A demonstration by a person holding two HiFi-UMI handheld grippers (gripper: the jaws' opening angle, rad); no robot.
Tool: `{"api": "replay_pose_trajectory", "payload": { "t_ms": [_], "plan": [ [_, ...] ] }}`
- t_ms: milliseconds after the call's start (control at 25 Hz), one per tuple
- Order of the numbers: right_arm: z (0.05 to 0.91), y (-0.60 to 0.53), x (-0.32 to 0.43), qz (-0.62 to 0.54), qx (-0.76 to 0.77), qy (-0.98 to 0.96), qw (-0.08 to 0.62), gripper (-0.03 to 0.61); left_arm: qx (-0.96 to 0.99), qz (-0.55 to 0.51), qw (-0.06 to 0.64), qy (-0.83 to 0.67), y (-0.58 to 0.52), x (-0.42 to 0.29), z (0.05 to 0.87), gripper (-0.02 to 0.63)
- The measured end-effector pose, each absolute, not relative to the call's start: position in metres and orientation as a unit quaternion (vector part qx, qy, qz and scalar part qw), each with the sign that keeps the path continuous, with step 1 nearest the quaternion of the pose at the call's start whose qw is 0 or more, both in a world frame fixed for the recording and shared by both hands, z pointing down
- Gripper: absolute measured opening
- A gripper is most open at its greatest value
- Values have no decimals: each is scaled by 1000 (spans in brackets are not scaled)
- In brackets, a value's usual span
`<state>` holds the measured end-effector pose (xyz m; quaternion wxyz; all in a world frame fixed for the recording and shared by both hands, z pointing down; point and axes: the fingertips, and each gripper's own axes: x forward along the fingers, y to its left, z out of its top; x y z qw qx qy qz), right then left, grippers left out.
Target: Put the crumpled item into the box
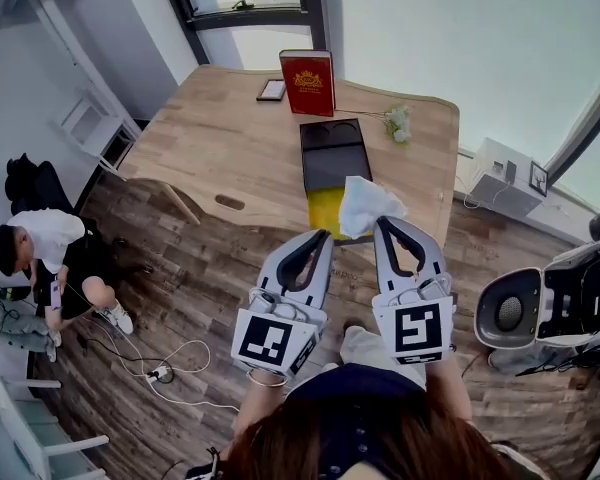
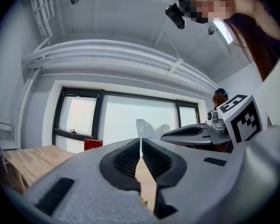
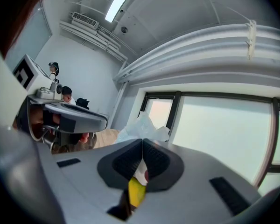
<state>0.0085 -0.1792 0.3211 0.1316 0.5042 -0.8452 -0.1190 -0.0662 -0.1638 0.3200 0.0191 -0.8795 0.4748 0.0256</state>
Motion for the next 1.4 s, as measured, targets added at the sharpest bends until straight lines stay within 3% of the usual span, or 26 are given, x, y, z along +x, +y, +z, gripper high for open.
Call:
{"api": "replay_pose_trajectory", "payload": {
  "t_ms": [1400],
  "plan": [
    [431,-277,-2,-162,385,-872,254,26,-850,26,-15,527,-238,-61,345,37]
  ]
}}
